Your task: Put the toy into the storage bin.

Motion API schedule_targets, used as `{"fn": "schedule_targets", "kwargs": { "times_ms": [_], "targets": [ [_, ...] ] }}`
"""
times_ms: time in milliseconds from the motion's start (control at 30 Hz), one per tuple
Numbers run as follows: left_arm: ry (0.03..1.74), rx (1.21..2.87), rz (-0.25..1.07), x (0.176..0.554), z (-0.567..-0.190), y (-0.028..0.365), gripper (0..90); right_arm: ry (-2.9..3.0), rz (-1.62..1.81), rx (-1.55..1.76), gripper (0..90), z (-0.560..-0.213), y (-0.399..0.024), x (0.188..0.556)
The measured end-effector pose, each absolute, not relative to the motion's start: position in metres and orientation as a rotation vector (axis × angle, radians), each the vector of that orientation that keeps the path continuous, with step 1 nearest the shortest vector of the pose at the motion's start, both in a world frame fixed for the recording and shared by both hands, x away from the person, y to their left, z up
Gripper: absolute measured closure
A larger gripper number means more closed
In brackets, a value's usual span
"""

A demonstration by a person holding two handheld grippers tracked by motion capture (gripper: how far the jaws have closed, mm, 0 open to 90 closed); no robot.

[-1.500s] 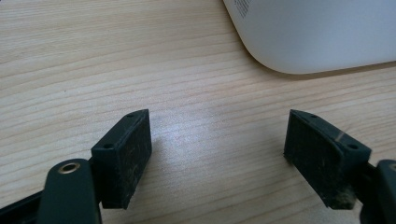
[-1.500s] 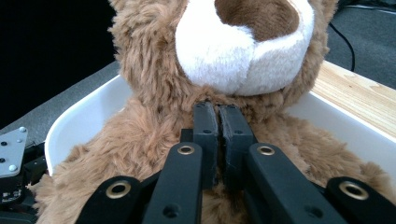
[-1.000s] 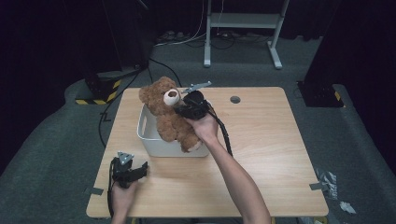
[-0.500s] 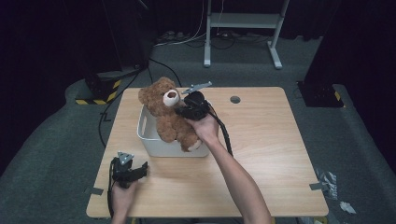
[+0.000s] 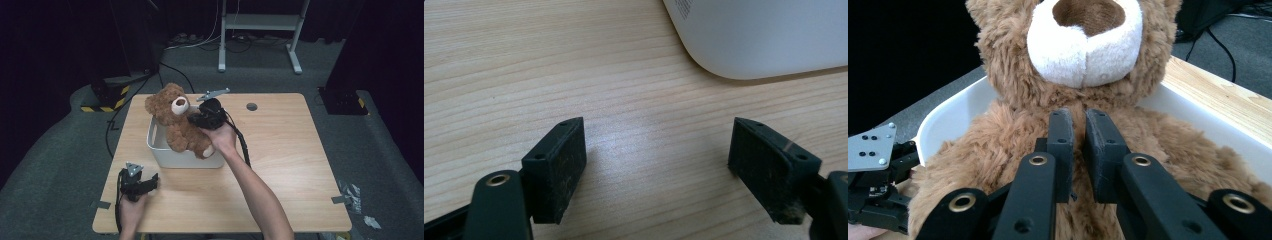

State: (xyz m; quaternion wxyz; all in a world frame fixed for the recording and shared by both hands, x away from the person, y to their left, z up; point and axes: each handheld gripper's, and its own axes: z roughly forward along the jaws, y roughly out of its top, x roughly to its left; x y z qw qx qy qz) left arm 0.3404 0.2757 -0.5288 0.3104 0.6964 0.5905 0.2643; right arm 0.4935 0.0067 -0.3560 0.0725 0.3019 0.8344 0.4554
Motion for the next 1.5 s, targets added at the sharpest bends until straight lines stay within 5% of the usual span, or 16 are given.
{"fn": "schedule_targets", "kwargs": {
  "times_ms": [733, 1500],
  "targets": [
    [1.56, 1.839, 0.698, 0.341, -0.529, 0.276, 23.0, 2.443, 1.433, 0.903, 80.2, -0.352, -0.019, 0.483],
    [1.56, 1.839, 0.699, 0.341, -0.529, 0.276, 23.0, 2.337, 1.485, 0.935, 67.1, -0.344, -0.051, 0.473]
  ]
}}
